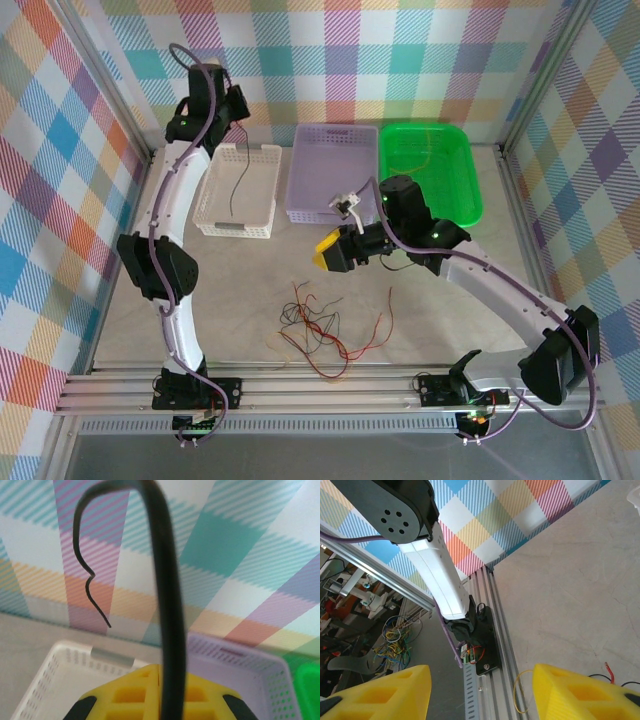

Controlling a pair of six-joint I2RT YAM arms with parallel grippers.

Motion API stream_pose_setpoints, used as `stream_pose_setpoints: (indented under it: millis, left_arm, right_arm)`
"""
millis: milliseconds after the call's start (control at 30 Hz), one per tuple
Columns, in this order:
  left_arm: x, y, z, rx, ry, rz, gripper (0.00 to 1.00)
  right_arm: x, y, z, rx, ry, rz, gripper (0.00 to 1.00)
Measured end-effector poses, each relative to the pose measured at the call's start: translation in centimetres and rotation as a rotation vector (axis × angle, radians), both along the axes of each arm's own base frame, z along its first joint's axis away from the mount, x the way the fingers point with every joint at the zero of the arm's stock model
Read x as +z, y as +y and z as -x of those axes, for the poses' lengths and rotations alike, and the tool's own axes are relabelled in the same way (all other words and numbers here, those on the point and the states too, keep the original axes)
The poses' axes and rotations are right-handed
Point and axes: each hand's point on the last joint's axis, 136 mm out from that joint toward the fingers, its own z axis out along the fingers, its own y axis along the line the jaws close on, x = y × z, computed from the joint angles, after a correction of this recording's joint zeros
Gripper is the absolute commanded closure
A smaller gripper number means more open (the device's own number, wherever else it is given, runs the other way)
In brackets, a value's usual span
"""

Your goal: Untangle the cables

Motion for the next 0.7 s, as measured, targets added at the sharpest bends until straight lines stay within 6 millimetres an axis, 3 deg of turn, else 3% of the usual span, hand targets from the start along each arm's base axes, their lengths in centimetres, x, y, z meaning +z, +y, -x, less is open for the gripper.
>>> stream_pose_setpoints:
  millis: [133,267,367,533,700]
  left_arm:
    - [2.5,0.2,1.0,0.001,-0.051,0.008,1.0]
    - [1.6,0.6,1.5,0.006,-0.03,0.004,1.0]
    - [-1.6,0.9,1.0,0.011,0.022,-0.008,1.0]
    - [-8.9,0.8,0.5,0.012,0.158,-0.027,1.0]
    - [-15.6,0.8,1.3,0.013,0.27,-0.028,1.0]
  right_arm:
    - [-0.4,0.2,0.0,0.008,0.009,0.006,0.44]
    - [-0.6,0.5,0.2,0.021,0.018,0.009,0.44]
    - [-0.8,0.5,0.2,0.026,0.024,0.01,0.44]
    - [-0.7,0.6,0.4,0.037,0.022,0.003,0.45]
    - [-0.7,0.9,0.6,0.05,0.022,-0.001,0.45]
